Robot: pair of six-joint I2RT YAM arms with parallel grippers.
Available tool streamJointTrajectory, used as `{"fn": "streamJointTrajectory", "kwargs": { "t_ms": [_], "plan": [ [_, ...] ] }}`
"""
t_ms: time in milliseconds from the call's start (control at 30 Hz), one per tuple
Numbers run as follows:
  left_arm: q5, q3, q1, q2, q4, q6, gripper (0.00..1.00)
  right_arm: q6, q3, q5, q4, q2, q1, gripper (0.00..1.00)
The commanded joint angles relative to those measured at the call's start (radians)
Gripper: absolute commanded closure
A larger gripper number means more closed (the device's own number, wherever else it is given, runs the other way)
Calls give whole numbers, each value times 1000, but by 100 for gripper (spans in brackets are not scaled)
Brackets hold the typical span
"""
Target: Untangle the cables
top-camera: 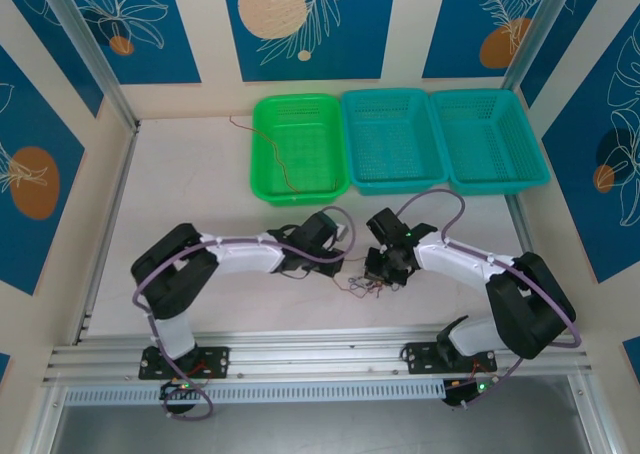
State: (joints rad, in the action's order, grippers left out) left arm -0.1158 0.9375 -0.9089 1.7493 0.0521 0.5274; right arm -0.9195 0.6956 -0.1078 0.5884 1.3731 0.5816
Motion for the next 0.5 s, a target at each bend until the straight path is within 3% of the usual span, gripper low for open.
{"fn": "streamJointTrajectory", "kwargs": {
  "t_ms": [0,233,467],
  "plan": [
    [75,-104,85,-169,43,53,100,-96,-21,-102,87,-20,-45,83],
    [129,-219,252,-597,301,-38,100,-175,-134,-111,88,-138,-209,79],
    [65,-138,292,-758,413,-78,100,-183,-127,-144,117,-171,-226,77]
  ]
}}
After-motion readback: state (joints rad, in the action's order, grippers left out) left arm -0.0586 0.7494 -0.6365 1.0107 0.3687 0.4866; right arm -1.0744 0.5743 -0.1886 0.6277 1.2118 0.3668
